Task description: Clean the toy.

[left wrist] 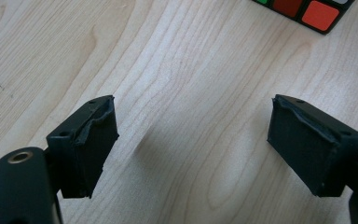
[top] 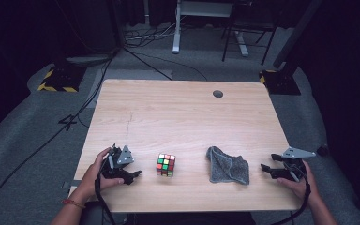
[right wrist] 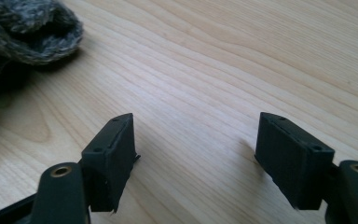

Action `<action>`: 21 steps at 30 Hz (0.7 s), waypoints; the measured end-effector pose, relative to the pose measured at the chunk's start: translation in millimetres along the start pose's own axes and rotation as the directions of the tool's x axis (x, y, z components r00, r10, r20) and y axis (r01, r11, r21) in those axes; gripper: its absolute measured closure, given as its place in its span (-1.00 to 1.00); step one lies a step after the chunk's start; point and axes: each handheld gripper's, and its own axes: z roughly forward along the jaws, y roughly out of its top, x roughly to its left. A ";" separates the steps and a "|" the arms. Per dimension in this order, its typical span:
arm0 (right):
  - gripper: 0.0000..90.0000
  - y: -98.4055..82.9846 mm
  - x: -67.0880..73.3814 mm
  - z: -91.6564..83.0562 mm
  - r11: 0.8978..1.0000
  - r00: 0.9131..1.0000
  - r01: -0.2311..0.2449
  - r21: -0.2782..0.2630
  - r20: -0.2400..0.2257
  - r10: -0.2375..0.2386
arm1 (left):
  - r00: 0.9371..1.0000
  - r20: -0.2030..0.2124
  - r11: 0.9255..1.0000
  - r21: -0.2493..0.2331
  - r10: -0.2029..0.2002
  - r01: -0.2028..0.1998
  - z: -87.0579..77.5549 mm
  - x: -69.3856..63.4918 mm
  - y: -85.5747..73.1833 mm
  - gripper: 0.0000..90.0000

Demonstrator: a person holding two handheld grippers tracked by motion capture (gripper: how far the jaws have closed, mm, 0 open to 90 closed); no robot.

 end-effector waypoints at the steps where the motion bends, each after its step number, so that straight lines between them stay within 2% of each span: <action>1: -0.37 -1.2 -1.8 -0.2 1.000 1.000 -0.012 -0.004 -0.002 0.012 | 1.000 0.011 1.000 -0.007 -0.017 0.017 0.3 0.3 -1.8 -0.64; 4: -0.39 -2.4 -2.4 -0.2 1.000 1.000 -0.027 -0.008 0.006 0.027 | 0.995 0.045 0.996 -0.026 -0.087 0.088 1.2 4.4 -8.0 -0.65; 5: -0.40 -2.7 -2.1 0.0 1.000 1.000 -0.027 -0.011 0.007 0.027 | 0.992 0.059 0.993 -0.031 -0.114 0.116 1.8 6.3 -10.3 -0.65; 6: -0.40 -3.4 -2.2 -0.1 0.999 1.000 -0.028 -0.014 0.006 0.028 | 0.984 0.077 0.986 -0.036 -0.158 0.162 2.9 7.9 -13.0 -0.65; 8: -0.41 -4.1 -2.2 -0.5 0.999 1.000 -0.031 -0.018 0.004 0.031 | 0.984 0.082 0.983 -0.071 -0.161 0.167 4.6 8.5 -17.0 -0.69; 10: -0.41 -4.5 -1.8 -0.8 0.999 1.000 -0.027 -0.017 0.008 0.027 | 0.983 0.079 0.982 -0.080 -0.166 0.172 5.2 7.6 -17.8 -0.71; 13: -0.41 -4.6 -1.8 -0.9 0.999 1.000 -0.027 -0.018 0.009 0.027 | 0.982 0.065 0.980 -0.079 -0.177 0.182 5.2 5.9 -17.2 -0.72; 21: -0.41 -4.7 -1.5 -0.9 0.999 1.000 -0.028 -0.018 0.011 0.028 | 0.982 0.064 0.980 -0.080 -0.176 0.181 5.2 5.8 -17.3 -0.72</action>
